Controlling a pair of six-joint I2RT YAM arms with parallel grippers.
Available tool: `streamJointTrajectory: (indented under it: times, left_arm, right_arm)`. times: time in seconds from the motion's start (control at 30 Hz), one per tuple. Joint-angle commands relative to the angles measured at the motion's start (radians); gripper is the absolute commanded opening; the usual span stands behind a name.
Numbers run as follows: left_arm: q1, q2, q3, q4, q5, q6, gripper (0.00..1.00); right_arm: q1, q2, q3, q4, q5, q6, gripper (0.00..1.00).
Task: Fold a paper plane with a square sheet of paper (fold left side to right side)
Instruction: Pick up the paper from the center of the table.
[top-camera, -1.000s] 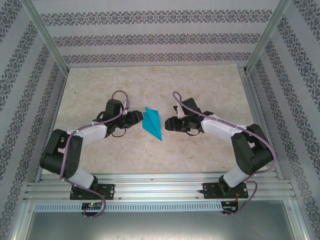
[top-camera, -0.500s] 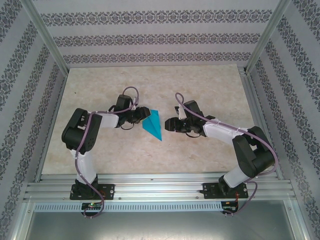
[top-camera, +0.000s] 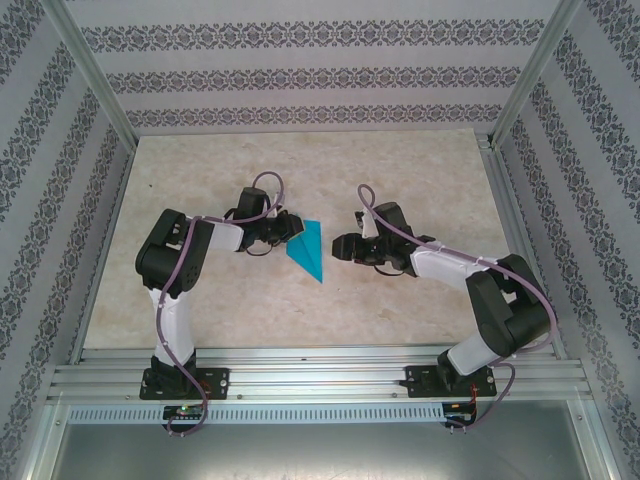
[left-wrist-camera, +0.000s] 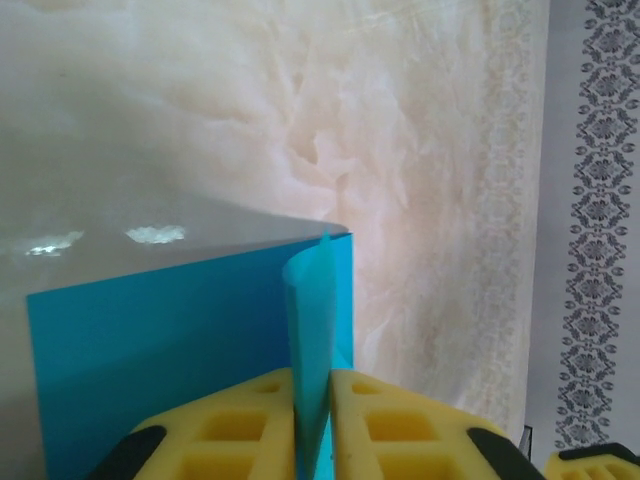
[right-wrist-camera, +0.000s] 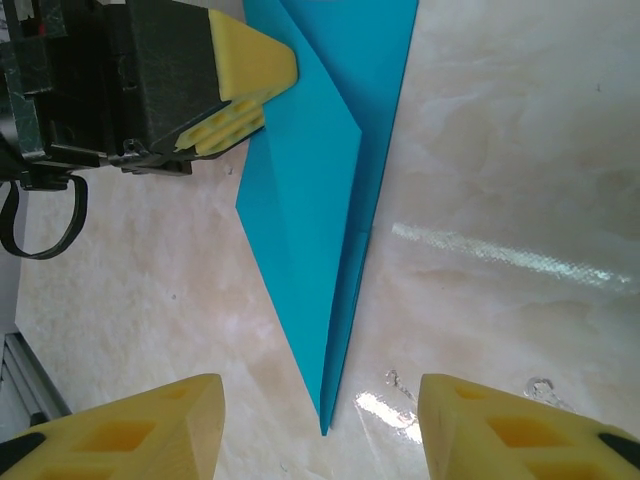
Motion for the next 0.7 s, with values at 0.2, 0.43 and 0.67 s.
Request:
streamJointTrajectory:
  times: [0.2, 0.43, 0.67]
  left_arm:
    - [-0.009, -0.169, 0.026, 0.08, 0.082, 0.052, 0.01]
    - [-0.009, -0.423, 0.035, 0.058, 0.082, 0.06, 0.0]
    - [-0.009, -0.538, 0.078, 0.115, 0.098, -0.029, 0.0]
  right_arm:
    - [-0.034, -0.152, -0.143, 0.386, -0.065, 0.172, 0.84]
    - [-0.043, -0.205, -0.165, 0.592, -0.147, 0.266, 0.98]
    - [-0.041, -0.135, -0.169, 0.99, -0.298, 0.445, 0.98]
